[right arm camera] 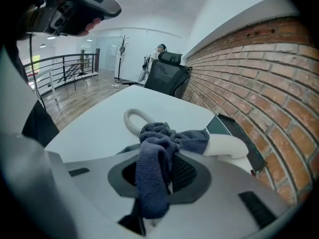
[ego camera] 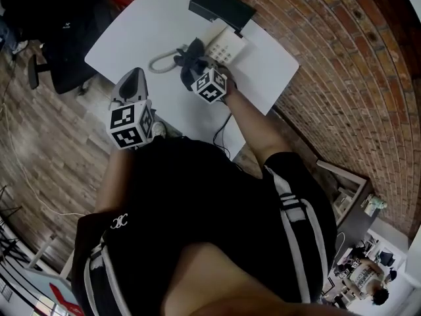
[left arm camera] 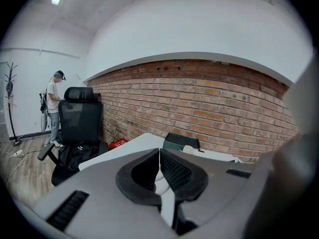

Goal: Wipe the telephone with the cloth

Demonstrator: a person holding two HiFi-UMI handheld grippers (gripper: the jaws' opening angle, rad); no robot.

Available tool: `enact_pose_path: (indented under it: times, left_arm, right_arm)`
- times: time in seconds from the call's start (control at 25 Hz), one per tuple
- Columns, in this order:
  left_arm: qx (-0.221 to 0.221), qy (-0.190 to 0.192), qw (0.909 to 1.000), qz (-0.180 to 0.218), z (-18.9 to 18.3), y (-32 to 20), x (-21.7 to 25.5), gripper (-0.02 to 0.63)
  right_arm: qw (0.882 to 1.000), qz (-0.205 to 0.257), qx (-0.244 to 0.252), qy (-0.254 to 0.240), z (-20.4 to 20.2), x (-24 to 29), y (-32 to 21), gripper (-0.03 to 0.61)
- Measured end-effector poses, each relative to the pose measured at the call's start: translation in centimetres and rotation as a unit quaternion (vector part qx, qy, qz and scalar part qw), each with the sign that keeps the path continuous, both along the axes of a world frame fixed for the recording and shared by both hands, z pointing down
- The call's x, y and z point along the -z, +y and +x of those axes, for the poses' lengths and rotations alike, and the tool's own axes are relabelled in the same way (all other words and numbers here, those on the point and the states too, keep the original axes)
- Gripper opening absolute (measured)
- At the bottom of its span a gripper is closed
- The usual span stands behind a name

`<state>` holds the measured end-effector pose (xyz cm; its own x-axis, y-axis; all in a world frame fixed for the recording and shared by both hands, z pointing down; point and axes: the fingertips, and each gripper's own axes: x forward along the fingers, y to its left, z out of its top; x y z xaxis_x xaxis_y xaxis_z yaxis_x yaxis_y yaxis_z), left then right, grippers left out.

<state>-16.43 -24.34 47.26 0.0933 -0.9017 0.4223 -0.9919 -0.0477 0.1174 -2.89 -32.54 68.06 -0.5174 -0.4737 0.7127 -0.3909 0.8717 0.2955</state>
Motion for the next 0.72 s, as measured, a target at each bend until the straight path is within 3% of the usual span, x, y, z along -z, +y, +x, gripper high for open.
enact_pose_path:
  times: [0.28, 0.44, 0.72]
  left_arm:
    - [-0.005, -0.001, 1.0, -0.002, 0.5, 0.0, -0.2, 0.006]
    - [0.001, -0.002, 1.0, -0.004, 0.1, 0.1, -0.3, 0.006]
    - [0.004, -0.002, 0.9999, -0.011, -0.2, 0.1, -0.8, 0.006]
  right_arm:
    - [0.998, 0.028, 0.006, 0.049, 2.0, -1.0, -0.7, 0.074]
    - [0.999, -0.005, -0.038, 0.022, 3.2, -0.7, -2.1, 0.075]
    - [0.993, 0.028, -0.114, 0.032, 6.8, 0.8, -6.9, 0.075]
